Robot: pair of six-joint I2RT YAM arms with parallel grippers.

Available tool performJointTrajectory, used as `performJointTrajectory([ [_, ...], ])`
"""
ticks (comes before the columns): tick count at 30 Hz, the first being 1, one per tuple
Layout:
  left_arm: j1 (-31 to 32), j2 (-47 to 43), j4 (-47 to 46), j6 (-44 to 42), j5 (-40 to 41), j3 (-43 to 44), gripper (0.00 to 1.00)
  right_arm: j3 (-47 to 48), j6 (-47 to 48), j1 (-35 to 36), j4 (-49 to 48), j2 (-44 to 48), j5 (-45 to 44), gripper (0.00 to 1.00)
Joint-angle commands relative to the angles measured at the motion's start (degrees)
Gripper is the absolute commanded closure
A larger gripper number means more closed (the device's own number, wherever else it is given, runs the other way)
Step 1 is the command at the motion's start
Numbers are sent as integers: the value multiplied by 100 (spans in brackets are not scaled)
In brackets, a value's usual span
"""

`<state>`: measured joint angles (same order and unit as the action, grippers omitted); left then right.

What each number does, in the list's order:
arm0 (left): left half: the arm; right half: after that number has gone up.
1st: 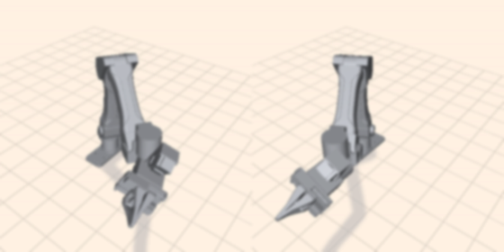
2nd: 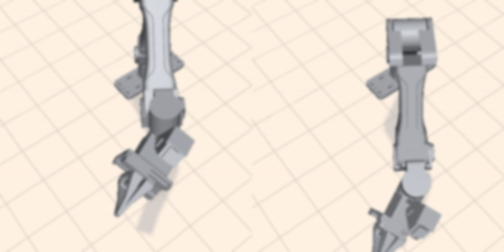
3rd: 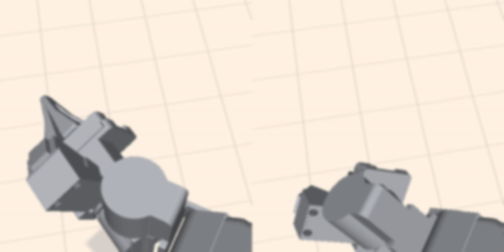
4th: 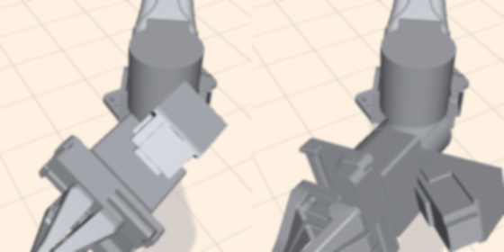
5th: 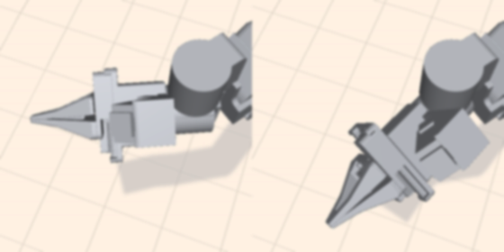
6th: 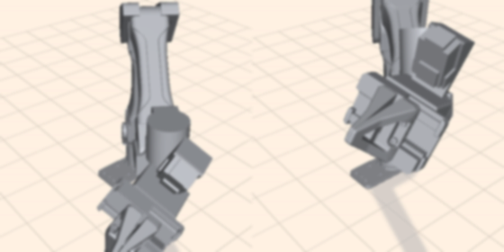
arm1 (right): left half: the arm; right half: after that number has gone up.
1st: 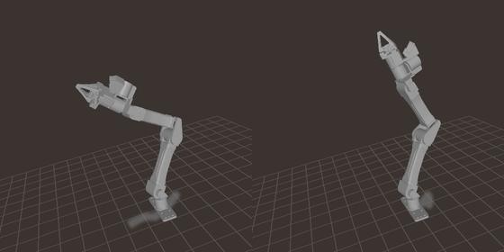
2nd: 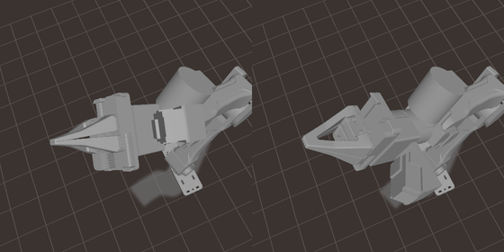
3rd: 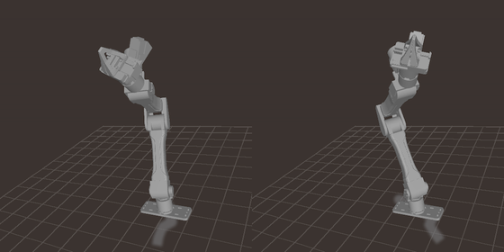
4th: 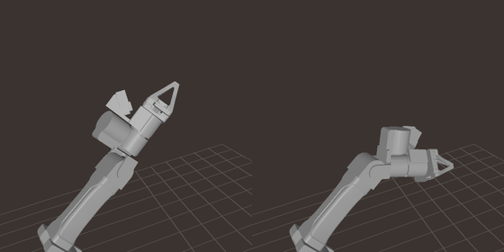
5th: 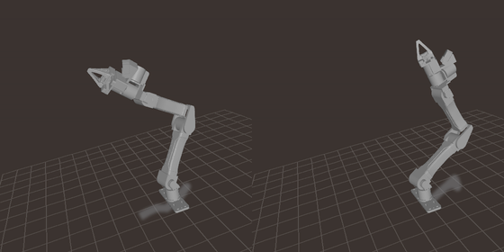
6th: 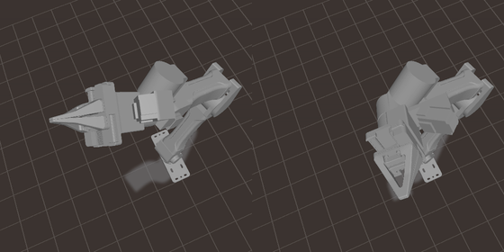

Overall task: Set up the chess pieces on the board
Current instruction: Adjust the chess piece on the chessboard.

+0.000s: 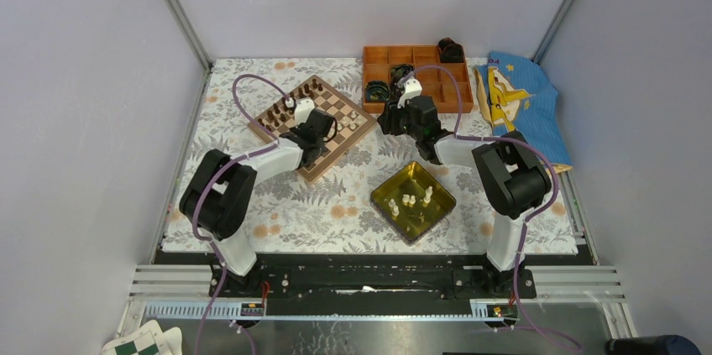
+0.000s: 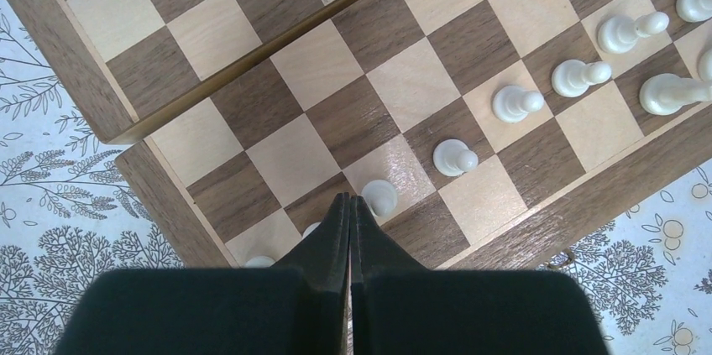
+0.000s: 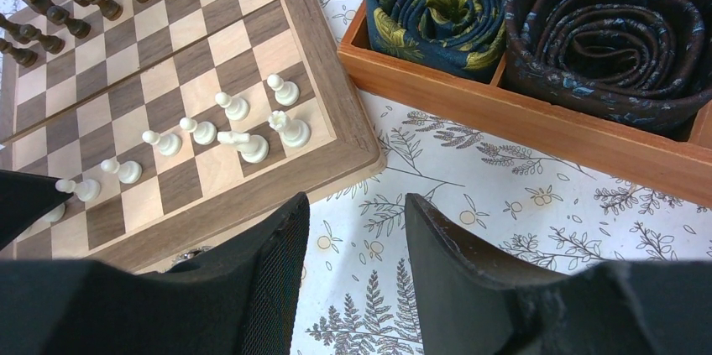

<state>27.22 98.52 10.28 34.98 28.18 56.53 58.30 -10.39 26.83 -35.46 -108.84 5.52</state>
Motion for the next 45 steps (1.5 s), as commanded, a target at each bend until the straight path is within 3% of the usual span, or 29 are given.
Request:
performJointTrajectory([
  [1,-42,84,-261,-94,-40,181,100,212,-4,-65,-288,-24,18,47],
  [21,-50,122,-225,-110,-52,293,100,234,-7,-85,-295,-44,28,47],
  [35,-34,-824,75,100,22,-28,92,209,-33,-88,-292,35,71,47],
  [41,14,-1139,204,211,57,-336,100,181,-33,-84,-286,83,72,47],
  [45,68,-1315,211,342,87,-631,100,182,-42,-86,-287,94,90,47],
])
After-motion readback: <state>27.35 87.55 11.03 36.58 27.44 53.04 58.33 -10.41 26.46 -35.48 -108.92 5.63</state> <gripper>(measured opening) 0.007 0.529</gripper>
